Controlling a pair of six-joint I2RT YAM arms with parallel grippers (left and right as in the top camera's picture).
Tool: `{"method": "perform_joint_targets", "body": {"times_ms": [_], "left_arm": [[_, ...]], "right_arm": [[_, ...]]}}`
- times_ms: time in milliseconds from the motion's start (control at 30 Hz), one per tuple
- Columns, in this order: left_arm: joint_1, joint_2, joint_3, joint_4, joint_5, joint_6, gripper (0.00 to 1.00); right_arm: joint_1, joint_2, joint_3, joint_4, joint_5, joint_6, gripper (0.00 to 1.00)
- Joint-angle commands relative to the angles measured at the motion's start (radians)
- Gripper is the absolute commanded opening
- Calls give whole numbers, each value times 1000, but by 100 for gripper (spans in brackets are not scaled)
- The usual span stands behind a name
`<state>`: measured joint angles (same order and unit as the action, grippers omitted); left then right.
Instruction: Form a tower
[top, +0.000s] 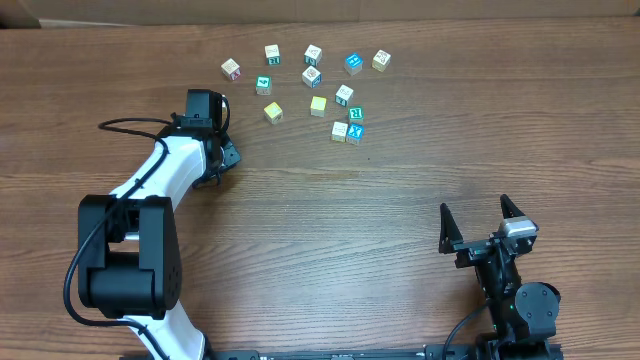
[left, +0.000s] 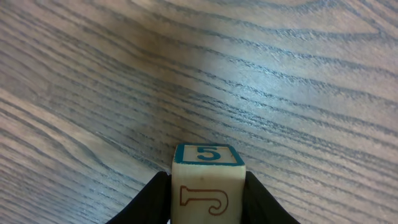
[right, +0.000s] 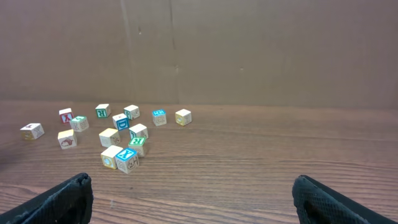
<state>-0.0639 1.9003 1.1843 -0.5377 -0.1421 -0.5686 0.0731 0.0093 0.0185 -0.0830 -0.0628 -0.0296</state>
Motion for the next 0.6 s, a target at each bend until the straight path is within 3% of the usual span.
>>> {"method": "perform_joint_targets", "body": {"times_ms": [0,233,567], "left_arm": [[-5,14,-3,-15,43,156,29],[-5,14,-3,-65,186,317,28],[-5,14,-3,-213,274,349,27]], "right_arm": [[6,-6,-10,2,10,-2,100],[6,-6,-11,2,10,-2,100],[6,-6,-11,2,10,-2,100]]}}
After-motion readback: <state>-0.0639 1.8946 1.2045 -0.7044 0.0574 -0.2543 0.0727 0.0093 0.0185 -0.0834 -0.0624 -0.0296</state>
